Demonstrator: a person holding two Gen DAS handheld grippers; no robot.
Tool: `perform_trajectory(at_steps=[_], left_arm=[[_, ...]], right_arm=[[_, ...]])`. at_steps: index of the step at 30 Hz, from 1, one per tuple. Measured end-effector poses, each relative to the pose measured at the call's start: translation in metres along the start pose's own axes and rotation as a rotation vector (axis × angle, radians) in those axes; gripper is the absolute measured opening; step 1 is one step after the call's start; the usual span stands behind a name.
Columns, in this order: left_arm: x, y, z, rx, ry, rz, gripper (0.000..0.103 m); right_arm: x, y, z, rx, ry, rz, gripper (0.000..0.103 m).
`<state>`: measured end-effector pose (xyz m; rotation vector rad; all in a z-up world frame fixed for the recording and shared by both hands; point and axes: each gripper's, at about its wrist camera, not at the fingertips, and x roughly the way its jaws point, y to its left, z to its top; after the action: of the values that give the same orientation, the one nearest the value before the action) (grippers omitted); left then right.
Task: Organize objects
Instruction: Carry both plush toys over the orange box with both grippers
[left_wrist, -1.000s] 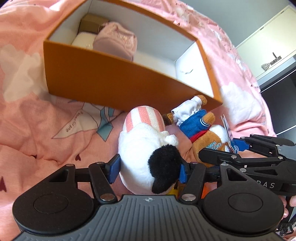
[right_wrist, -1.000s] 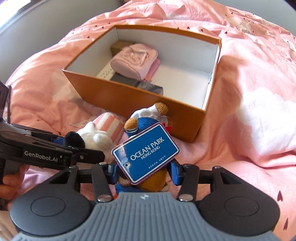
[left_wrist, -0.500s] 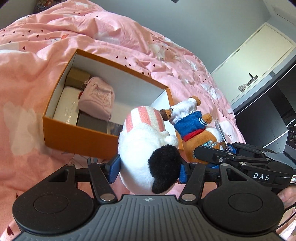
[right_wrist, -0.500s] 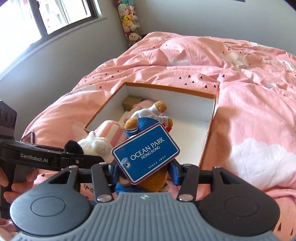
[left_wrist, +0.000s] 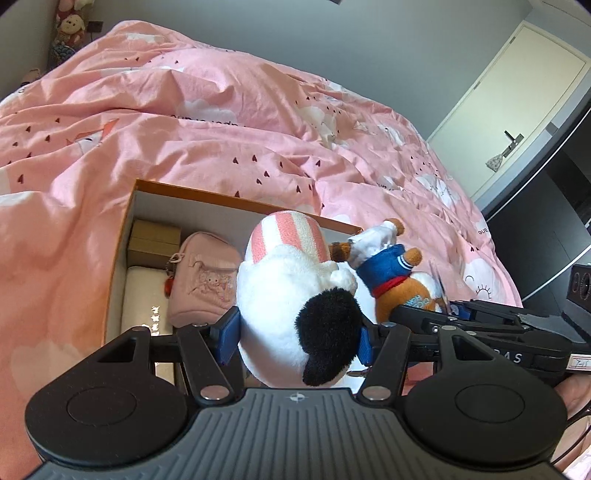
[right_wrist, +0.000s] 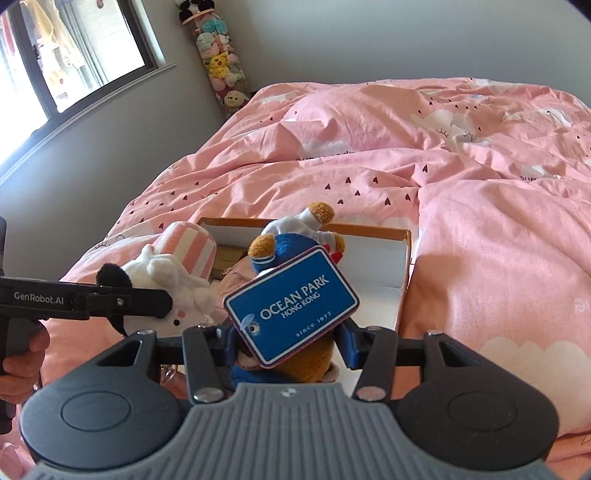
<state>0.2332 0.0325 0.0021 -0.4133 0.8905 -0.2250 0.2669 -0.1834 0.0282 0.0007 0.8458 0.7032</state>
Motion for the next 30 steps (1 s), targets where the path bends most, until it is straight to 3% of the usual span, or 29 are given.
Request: perform_trajectory(at_steps=[8,13,23,30], left_arm=[[0.067,-0.006,0.014,0.077,0.084,-0.029,0.069],[0.097,0.0,0.018,0.107,0.124,0.002,0.069],[0.13,0.02,0.028,0.104,0.188,0.003,0.069],[0.133,0.025,0.027,0.109,0.172,-0.021,0.071]], right_arm=[[0.052,-0.034,0.016,0.185,0.058,-0.035,0.053],[0.08,-0.044,0.02,0.257,0.098,-0.048,0.054],[0.121,-0.052,0.025,0.281,0.167,-0.071,0.054],[0.128,-0.053,0.029,0.226,0.173,-0.076,0.058]])
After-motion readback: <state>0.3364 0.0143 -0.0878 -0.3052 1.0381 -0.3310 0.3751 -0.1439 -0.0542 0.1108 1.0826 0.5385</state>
